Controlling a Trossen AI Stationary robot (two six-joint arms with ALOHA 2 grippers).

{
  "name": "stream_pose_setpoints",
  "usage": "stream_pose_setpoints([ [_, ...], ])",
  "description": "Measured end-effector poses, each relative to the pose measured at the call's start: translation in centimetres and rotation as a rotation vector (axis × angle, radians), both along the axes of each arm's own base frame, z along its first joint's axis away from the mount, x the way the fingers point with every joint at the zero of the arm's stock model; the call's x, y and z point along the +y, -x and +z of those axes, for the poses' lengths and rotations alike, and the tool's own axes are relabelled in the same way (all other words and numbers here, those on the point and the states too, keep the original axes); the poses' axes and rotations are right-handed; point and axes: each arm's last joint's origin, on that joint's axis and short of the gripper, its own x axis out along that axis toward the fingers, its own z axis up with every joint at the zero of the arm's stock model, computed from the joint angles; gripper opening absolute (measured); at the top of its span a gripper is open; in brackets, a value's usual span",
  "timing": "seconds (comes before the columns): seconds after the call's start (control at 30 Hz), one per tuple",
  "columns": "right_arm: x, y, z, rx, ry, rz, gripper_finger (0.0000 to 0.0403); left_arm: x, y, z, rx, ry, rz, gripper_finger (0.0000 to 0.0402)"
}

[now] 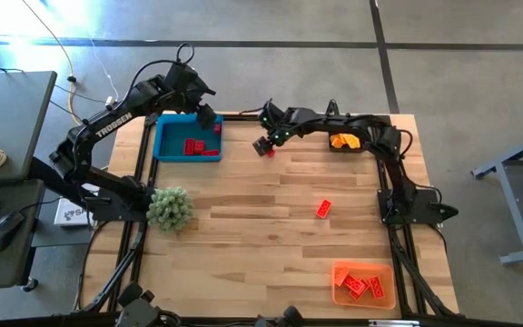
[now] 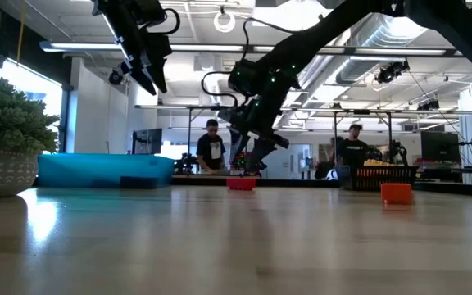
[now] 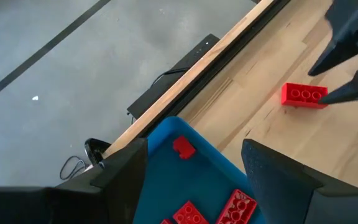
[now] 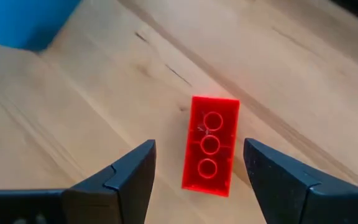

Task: Sort & place blocks by color
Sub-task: Put the red game piece into the blue bin

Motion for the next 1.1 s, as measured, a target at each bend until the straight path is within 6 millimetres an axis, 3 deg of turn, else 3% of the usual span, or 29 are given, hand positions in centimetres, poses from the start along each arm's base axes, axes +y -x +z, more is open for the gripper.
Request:
stream_pose_setpoints([
  [0.53, 0.5, -0.4, -3.9, 0.124, -0.035, 0.004, 0.0225, 0.0, 0.0, 0.0, -0.004, 0.002, 0.000, 0.0250],
  [0.63, 0.6, -0.3, -3.9, 0.138, -0.045, -0.020, 0.0197, 0.0, 0.0, 0.0, -0.004, 0.002, 0.000, 0.0250],
  [0.8, 0.7, -0.3, -3.8, 0.135, -0.060, -0.042, 0.0109, 0.0, 0.0, 0.0, -0.011, 0.007, -0.011, 0.0250],
  [1.1, 1.0, -0.5, -2.9, 0.131, -0.125, 0.008, 0.0109, -0.1, -0.2, 0.0, 0.018, -0.012, -0.147, 0.0250],
])
